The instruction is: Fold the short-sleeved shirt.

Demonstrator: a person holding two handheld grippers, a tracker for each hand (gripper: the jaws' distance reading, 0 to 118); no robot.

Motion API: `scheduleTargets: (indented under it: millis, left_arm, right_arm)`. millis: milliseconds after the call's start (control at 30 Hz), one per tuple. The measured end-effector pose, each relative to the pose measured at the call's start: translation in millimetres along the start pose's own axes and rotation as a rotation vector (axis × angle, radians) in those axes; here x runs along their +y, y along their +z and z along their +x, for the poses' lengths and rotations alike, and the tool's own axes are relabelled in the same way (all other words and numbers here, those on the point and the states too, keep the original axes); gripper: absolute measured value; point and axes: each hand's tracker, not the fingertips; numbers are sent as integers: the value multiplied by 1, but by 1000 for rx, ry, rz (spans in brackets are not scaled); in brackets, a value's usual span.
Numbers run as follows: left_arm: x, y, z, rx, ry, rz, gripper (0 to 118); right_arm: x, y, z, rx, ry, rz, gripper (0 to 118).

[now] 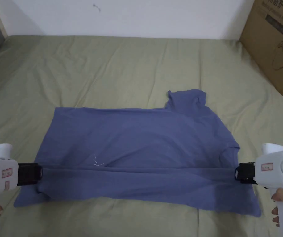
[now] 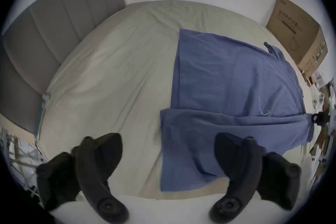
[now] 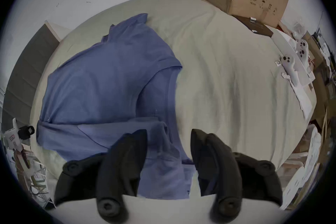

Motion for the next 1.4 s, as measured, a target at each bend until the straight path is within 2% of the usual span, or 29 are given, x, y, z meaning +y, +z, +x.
scheduleTargets:
  millis: [100,167,200,233,267,300,467,500,533,567,600,633,733,767,800,833,867,900,933,1000,1033,1067,1100,1167,1200,1267,1333,1367,1400]
  left_arm:
    - [-15,21,-8,-22,32,35,107]
    - [-27,41,-12,-25,45,57,103]
    - [-35,51,-13,-41,56,86,89]
    - [-43,57,-16,-52,64,91,50]
    - [-50,58,-15,-52,68,85,11]
    - [-58,60,-17,-44,70,90,0]
    - [-74,47,-17,-26,67,76,2]
    - [-72,44,-18,-27,79,87,14]
    - [-67,41,-19,-39,103,88,47]
    - [-64,37,-21,-67,123,78,72]
    - [-61,32,-22,-79,137,77,89]
    - [-58,28,-21,-76,135,79,96]
    - [-52,8,-21,-27,109,37,90]
    - [-53,0,-19,4,97,4,72]
    - [-56,-11,-20,27,94,-49,45]
    - [-60,-20,-20,37,84,-84,43]
    - [-60,-16,-21,27,89,-33,33]
    - [-57,-14,-24,26,95,-28,11]
    - [-53,-9,-25,1,97,-8,4]
    - [-50,-7,-22,13,85,-5,4]
    - [-48,-2,-15,-2,45,-14,4]
    - [-48,-1,-12,4,34,-11,4]
    - [-48,1,-10,18,20,-9,4]
    - [-49,8,-4,26,5,-2,4]
    - [-49,10,-4,26,9,1,4]
    - [-49,11,-7,17,22,4,4]
    - [-48,17,-6,11,26,5,4]
    - [-48,18,-5,7,26,5,4]
    - [-48,20,-5,7,25,7,4]
  right_arm:
    - [-7,23,-1,11,19,46,52]
    - [-13,42,-4,12,71,111,50]
    - [-17,49,-6,28,103,123,39]
    - [-21,53,-8,33,103,112,4]
    - [-27,55,-9,31,94,101,0]
    - [-31,55,-10,67,96,75,0]
    - [-52,43,-18,85,76,43,0]
    - [-54,41,-18,91,67,35,0]
    - [-56,40,-18,99,54,26,0]
    - [-57,39,-19,106,47,19,0]
    - [-59,39,-19,111,45,18,0]
    - [-60,40,-20,112,46,18,0]
    - [-65,41,-21,101,58,16,0]
    - [-66,41,-20,101,58,14,0]
    - [-67,41,-19,104,55,10,0]
    - [-69,40,-17,104,51,7,0]
    - [-70,40,-16,101,48,5,0]
    - [-71,41,-16,94,44,2,0]
    - [-73,42,-14,89,37,5,0]
    - [-75,42,-12,95,24,4,0]
    - [-75,42,-12,95,23,3,14]
    - [-74,42,-13,86,27,6,14]
    - [-74,41,-13,54,41,3,21]
    - [-72,36,-15,-14,61,-10,54]
    - [-71,33,-15,-13,63,-3,55]
    - [-69,17,-10,4,50,-10,55]
    - [-66,-8,-3,31,-32,-86,52]
    - [-67,-15,-1,61,-40,-93,34]
    - [-68,-14,-4,78,-40,-84,6]
